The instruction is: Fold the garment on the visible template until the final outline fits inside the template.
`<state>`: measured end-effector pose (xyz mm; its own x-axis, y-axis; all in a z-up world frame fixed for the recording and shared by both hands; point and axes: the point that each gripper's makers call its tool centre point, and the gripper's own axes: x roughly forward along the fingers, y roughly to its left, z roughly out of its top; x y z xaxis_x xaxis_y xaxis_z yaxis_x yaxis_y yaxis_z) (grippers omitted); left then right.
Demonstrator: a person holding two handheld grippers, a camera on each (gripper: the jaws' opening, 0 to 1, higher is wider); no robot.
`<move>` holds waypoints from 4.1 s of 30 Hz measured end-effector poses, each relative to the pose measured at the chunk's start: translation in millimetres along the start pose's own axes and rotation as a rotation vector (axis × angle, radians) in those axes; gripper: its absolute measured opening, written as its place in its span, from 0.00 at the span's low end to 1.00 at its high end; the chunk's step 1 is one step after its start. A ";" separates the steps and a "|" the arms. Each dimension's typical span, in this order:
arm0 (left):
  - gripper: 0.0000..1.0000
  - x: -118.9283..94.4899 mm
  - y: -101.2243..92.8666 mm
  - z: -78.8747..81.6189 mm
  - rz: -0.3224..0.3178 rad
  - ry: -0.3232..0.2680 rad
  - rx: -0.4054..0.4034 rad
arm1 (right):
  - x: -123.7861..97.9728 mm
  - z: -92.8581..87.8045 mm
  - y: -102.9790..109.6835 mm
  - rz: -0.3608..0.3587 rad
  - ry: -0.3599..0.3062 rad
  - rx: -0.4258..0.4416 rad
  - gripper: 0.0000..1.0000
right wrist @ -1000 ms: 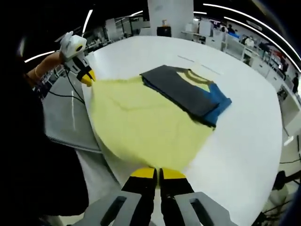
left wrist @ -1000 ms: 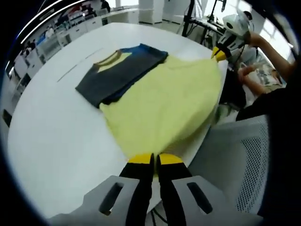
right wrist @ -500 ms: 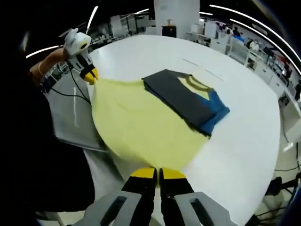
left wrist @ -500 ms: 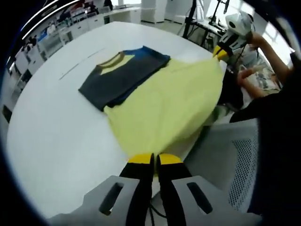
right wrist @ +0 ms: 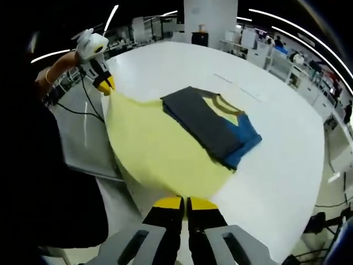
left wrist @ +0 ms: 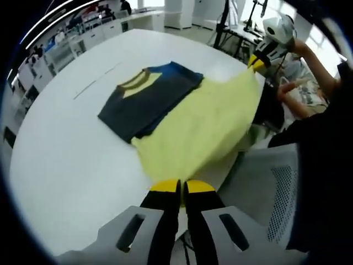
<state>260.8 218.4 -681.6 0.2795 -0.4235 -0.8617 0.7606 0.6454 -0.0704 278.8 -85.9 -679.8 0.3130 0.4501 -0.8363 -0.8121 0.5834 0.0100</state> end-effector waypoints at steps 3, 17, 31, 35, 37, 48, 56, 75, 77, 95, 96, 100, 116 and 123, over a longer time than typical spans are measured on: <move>0.00 -0.4 9.9 8.2 0.022 -0.018 -0.010 | -0.2 5.9 -9.2 -0.029 -0.015 -0.010 0.00; 0.00 -1.2 49.8 45.8 0.097 -0.107 -0.031 | 8.2 35.2 -47.6 -0.134 -0.065 -0.059 0.00; 0.00 -4.8 95.6 93.4 0.173 -0.198 -0.003 | 16.9 79.1 -101.2 -0.267 -0.135 -0.104 0.00; 0.00 -2.6 102.9 102.6 0.186 -0.222 0.007 | 22.8 84.2 -113.2 -0.287 -0.146 -0.089 0.00; 0.00 -0.2 108.1 106.6 0.199 -0.231 0.013 | 25.4 89.5 -120.5 -0.304 -0.160 -0.085 0.00; 0.00 2.1 140.7 130.4 0.263 -0.318 -0.010 | 32.9 117.5 -155.9 -0.431 -0.248 -0.059 0.00; 0.00 21.1 165.2 141.6 0.272 -0.331 -0.032 | 51.2 122.8 -176.9 -0.498 -0.249 -0.061 0.00; 0.00 112.0 218.4 117.9 0.229 -0.227 -0.079 | 128.9 103.5 -208.7 -0.424 -0.151 0.070 0.00; 0.00 119.7 222.5 115.3 0.226 -0.230 -0.092 | 136.5 100.9 -210.3 -0.411 -0.136 0.076 0.00; 0.01 161.9 234.9 98.1 0.212 -0.175 -0.066 | 177.9 77.8 -223.9 -0.352 -0.046 0.089 0.00; 0.01 162.2 235.4 97.4 0.210 -0.182 -0.084 | 179.2 76.9 -224.1 -0.349 -0.046 0.097 0.00; 0.05 160.9 237.8 95.4 0.213 -0.193 -0.099 | 181.2 74.7 -224.5 -0.342 -0.039 0.093 0.03; 0.30 147.6 231.6 95.7 0.269 -0.196 0.195 | 173.4 75.9 -212.9 -0.293 -0.040 -0.056 0.35; 0.25 143.9 233.2 91.9 0.321 -0.212 0.255 | 164.6 80.1 -213.7 -0.330 -0.082 -0.099 0.35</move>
<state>532.2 249.5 -775.8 0.6178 -0.3654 -0.6963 0.7285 0.5992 0.3319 543.4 -82.3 -775.7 0.6015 0.3034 -0.7390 -0.7035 0.6396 -0.3100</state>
